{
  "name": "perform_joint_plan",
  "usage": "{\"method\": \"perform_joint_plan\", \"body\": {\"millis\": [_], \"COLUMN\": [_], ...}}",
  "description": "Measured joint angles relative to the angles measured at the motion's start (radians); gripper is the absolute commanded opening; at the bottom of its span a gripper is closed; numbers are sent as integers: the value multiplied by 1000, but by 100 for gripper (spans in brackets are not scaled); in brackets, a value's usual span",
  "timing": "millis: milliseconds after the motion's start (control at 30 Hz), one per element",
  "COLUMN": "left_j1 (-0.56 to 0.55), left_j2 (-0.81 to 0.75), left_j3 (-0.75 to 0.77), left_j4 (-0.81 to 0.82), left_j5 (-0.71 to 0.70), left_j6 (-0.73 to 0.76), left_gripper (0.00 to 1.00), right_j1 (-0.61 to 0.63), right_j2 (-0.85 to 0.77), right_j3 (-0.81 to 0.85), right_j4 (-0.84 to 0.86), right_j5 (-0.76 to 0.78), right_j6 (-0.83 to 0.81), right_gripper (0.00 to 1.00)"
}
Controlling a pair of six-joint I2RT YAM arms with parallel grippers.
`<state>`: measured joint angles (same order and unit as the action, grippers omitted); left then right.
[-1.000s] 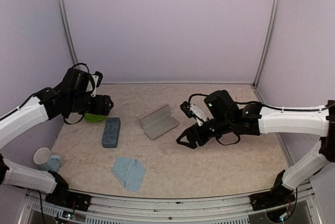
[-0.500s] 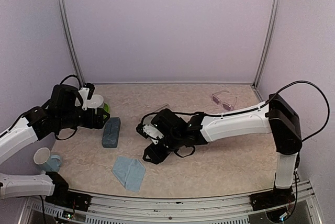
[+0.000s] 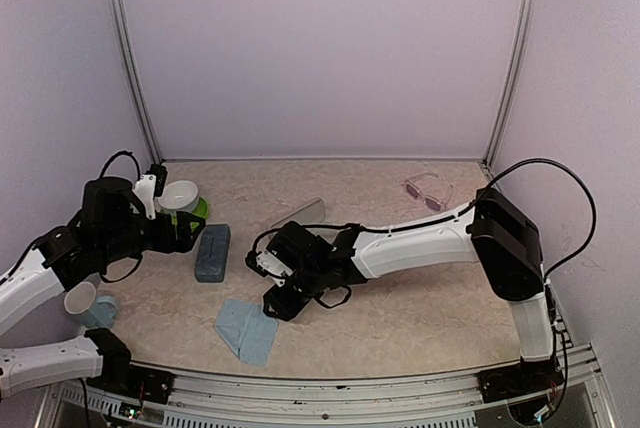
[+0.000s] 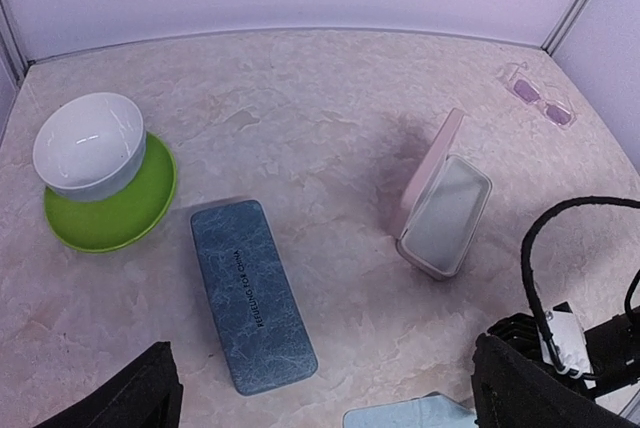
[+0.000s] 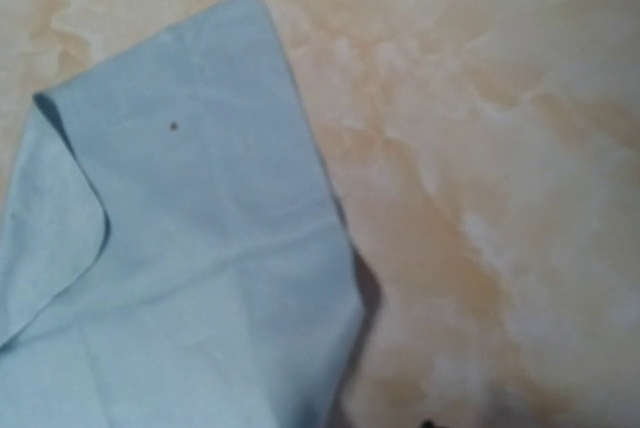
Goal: Organize the sunglasses
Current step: Move the glasses cleaning cloth to the center of the board.
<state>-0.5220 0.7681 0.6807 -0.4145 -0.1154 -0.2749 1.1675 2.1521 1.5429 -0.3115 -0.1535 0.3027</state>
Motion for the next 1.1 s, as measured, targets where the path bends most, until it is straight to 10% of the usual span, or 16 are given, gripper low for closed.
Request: {"method": "perform_joint_plan", "body": {"millis": [1100], "left_j1": [0], "left_j2": [-13], "left_j3": [-20], "left_j4": [47], "left_j5": [2], "left_j6": [-1], "left_gripper": [99], "right_j1": [32], "right_j2": [63], "right_j3": [29], "right_j4": [-24], "right_j5": [5], "right_j6": [-47], "right_gripper": [0]}}
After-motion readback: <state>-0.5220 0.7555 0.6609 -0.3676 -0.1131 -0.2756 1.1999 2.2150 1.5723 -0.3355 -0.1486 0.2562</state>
